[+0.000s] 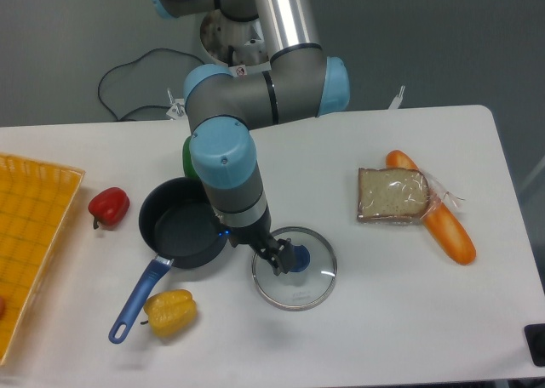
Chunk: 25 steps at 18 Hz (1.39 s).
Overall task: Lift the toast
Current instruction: 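Lower the glass lid with the gripper onto the table beside the saucepan, then open the gripper and lift away from the glass lid's blue knob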
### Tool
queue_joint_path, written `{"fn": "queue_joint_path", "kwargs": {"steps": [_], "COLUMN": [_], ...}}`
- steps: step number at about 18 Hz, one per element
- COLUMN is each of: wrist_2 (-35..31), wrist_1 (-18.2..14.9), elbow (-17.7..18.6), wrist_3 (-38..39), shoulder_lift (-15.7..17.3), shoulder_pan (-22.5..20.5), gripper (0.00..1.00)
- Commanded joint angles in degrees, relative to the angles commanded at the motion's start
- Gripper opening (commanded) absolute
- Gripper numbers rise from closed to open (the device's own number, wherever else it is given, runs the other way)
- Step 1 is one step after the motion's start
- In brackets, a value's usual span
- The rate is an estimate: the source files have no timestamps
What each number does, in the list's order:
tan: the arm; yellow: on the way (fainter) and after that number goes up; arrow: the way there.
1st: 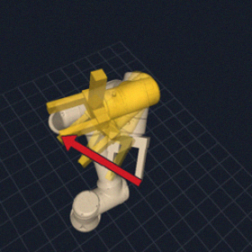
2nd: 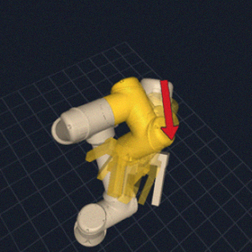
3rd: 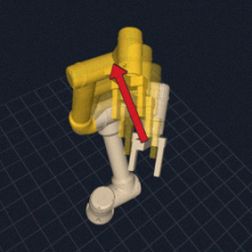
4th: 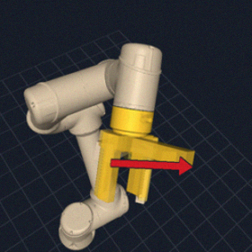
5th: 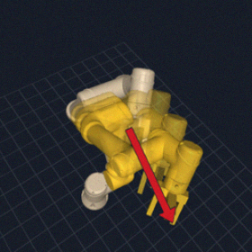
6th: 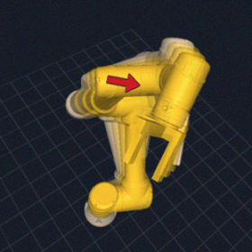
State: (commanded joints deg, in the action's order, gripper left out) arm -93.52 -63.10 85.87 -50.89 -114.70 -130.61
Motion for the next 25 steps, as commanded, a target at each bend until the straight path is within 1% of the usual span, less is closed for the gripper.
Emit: {"fn": "queue_joint_path", "kwargs": {"steps": [3, 6, 8, 12, 15, 18, 21, 25], "wrist_2": [0.08, 2.28, 2.11, 2.02, 2.11, 2.29, 2.29, 2.11], "wrist_1": [0.09, 0.09, 0.17, 0.26, 0.35, 0.44, 2.45, 2.46], "elbow": [1.05, 1.66, 2.72, 3.69, 3.69, 3.25, 2.99, 3.08], "wrist_3": [-2.63, -2.2, -2.11, -2.02, -0.53, -0.53, -0.53, -0.53], "shoulder_lift": [-0.35, -1.23, -1.76, -2.02, -2.37, -2.64, -2.73, -2.11], "shoulder_pan": [-0.26, -0.61, -0.44, -0.7, -0.88, -1.93, -2.54, -3.86], "gripper": [1.0, 1.0, 1.0, 1.0, 1.0, 1.0, 1.0, 1.0]}}
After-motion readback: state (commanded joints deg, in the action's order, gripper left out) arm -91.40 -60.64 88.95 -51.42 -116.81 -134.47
